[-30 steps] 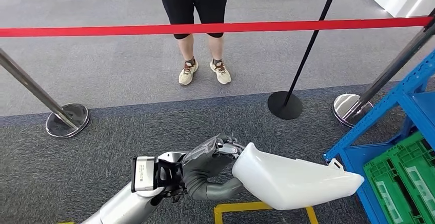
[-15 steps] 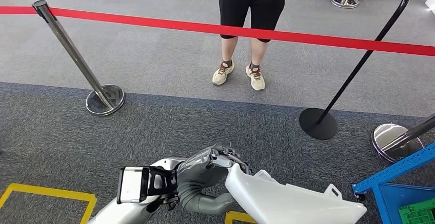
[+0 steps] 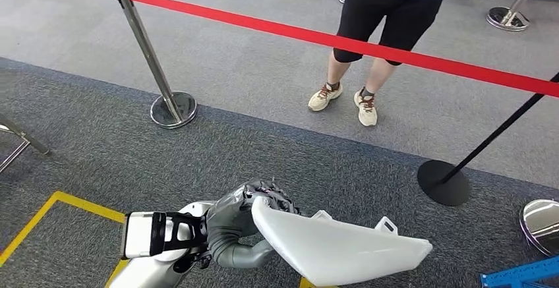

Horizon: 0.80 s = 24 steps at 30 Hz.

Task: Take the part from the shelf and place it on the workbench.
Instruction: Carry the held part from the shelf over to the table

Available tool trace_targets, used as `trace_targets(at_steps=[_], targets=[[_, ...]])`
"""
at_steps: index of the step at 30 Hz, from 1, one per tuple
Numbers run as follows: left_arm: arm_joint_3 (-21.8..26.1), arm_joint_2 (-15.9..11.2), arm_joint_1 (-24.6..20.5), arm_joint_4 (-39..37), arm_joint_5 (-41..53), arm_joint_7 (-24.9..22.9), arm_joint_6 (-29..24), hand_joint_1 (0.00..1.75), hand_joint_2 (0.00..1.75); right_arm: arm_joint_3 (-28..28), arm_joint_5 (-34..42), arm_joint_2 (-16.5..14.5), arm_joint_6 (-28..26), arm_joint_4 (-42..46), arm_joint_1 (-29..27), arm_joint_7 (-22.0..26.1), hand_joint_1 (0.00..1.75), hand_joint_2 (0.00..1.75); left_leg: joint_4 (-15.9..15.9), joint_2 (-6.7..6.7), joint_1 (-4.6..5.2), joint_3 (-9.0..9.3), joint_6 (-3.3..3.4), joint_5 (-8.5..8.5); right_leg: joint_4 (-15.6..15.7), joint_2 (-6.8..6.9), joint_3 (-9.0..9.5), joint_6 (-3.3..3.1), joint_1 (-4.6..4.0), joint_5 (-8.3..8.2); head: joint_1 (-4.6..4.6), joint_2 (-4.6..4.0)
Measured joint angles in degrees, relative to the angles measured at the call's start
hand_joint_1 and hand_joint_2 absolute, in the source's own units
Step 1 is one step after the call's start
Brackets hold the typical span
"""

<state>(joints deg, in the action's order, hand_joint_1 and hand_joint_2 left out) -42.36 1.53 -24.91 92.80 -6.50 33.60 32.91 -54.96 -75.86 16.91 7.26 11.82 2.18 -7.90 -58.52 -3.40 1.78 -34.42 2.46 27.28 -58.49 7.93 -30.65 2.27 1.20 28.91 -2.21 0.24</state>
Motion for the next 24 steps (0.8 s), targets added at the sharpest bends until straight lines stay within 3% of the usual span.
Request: trace_targets(at_steps=[1,3,5,7,8,9,10,11,13,14,16,18,20,22,23,24], targets=[[0.2,0.1,0.0,0.0,0.0,-0.1,0.0,1.75,1.75,0.1,-0.2,-0.1,0.0,0.0,0.3,0.3,0.0,0.0,0.3,0.72,-0.1,0.16,0.29,-0.19,-0.1,-0.02,0.19,0.29,0.11,0.18,0.01,0.0],[0.4,0.3,0.0,0.0,-0.1,-0.2,0.1,1.75,1.75,0.3,-0.6,-0.2,0.0,0.0,0.7,0.6,0.0,0.0,0.8,2.08,-0.52,0.64,0.95,-0.62,-2.4,-2.87,-0.56,0.82,0.37,1.7,0.19,0.0],[0.5,0.7,0.0,0.0,-0.1,-0.3,0.2,1.75,1.75,0.3,-0.8,-0.2,0.1,0.0,0.5,0.6,0.0,0.0,0.9,3.57,-0.8,0.8,1.29,-0.78,-9.2,-6.56,-3.92,1.21,0.51,4.95,0.52,0.0],[0.4,0.8,0.2,-0.1,-0.1,-0.5,0.4,1.75,1.75,0.4,-1.1,-0.3,0.2,0.0,0.2,0.5,0.0,0.0,0.9,5.35,-0.84,0.82,1.34,-0.78,-15.6,-7.52,-7.61,1.47,0.5,6.82,0.63,0.0],[0.4,0.8,0.2,-0.2,-0.1,-0.7,0.5,1.75,1.75,0.4,-1.4,-0.3,0.3,0.0,0.1,0.4,0.0,0.0,0.9,6.23,-0.87,0.88,1.32,-0.77,-16.1,-7.61,-8.26,1.52,0.53,6.2,0.63,0.0],[0.4,0.8,0.3,-0.3,-0.1,-0.8,0.5,1.75,1.75,0.5,-1.6,-0.3,0.4,0.0,0.1,0.4,0.0,0.0,0.8,7.07,-0.95,0.97,1.24,-0.73,-14.2,-7.74,-7.78,1.53,0.6,4.54,0.61,0.0],[0.4,0.8,0.3,-0.3,0.0,-0.9,0.5,1.75,1.75,0.6,-1.8,-0.3,0.5,0.1,0.1,0.4,0.0,0.0,0.7,7.89,-1.08,1.07,1.07,-0.62,-10.4,-8.31,-6.27,1.62,0.76,2.2,0.63,0.0],[0.4,0.8,0.2,-0.3,0.0,-0.9,0.5,1.75,1.75,0.8,-1.9,-0.4,0.6,0.1,0.1,0.3,0.0,0.0,0.5,8.66,-1.14,1.05,0.78,-0.48,-6.3,-9.7,-4.56,1.78,1.01,0.5,0.66,0.0],[0.4,0.8,0.2,-0.4,0.0,-1.0,0.5,1.75,1.75,1.0,-1.9,-0.4,0.6,0.1,0.1,0.3,0.0,0.0,0.0,10.11,-1.2,0.64,0.03,-0.29,-0.9,-11.92,-2.25,1.67,1.3,-1.12,0.69,0.0],[0.4,0.8,0.2,-0.4,0.0,-1.0,0.5,1.75,1.75,1.1,-2.0,-0.5,0.7,0.1,0.2,0.3,0.0,0.0,-0.1,10.74,-1.23,0.35,-0.33,-0.34,-0.4,-12.32,-1.98,1.38,1.25,-0.85,0.68,0.0],[0.4,0.7,0.2,-0.4,0.2,-1.1,0.3,1.75,1.75,1.3,-2.1,-0.4,0.7,0.1,0.3,0.5,0.0,0.0,-0.1,11.31,-1.37,-0.07,-0.9,-0.45,-0.3,-11.03,-1.79,0.52,1.08,-0.96,0.65,0.0],[0.4,0.5,0.1,-0.4,1.1,-1.2,-0.1,1.75,1.75,1.5,-2.3,-0.3,0.7,0.2,0.3,1.0,0.0,0.0,-2.0,8.46,-1.26,-1.13,-1.41,0.8,-0.1,-9.63,-1.59,-0.33,1.02,-0.99,0.38,0.0],[0.3,0.4,0.0,-0.4,2.0,-1.2,-0.4,1.75,1.75,1.6,-2.5,-0.1,0.7,0.2,0.2,1.6,0.0,0.0,-8.3,4.8,-1.24,-4.29,-1.77,4.05,-0.1,-8.11,-1.5,-0.88,0.81,-0.88,0.08,0.0],[0.1,0.3,0.1,-0.4,2.3,-1.2,-0.4,1.75,1.75,1.7,-2.8,0.1,0.9,0.2,0.1,1.9,0.0,0.0,-15.5,3.84,-1.4,-8.1,-1.87,6.65,-0.1,-6.42,-1.5,-1.08,0.59,-0.75,0.06,0.0],[0.0,0.3,0.2,-0.4,2.5,-1.3,-0.4,1.75,1.75,1.8,-3.0,0.2,1.0,0.2,0.2,1.9,0.0,0.0,-16.8,3.75,-1.43,-8.88,-1.84,6.57,-0.1,-5.58,-1.46,-1.13,0.51,-0.68,0.06,0.0],[-0.1,0.2,0.3,-0.4,2.6,-1.4,-0.4,1.75,1.75,1.9,-3.2,0.2,1.2,0.2,0.3,2.0,0.0,0.0,-15.7,3.61,-1.41,-8.39,-1.73,5.44,-0.1,-4.77,-1.34,-1.15,0.46,-0.59,0.06,0.0]])
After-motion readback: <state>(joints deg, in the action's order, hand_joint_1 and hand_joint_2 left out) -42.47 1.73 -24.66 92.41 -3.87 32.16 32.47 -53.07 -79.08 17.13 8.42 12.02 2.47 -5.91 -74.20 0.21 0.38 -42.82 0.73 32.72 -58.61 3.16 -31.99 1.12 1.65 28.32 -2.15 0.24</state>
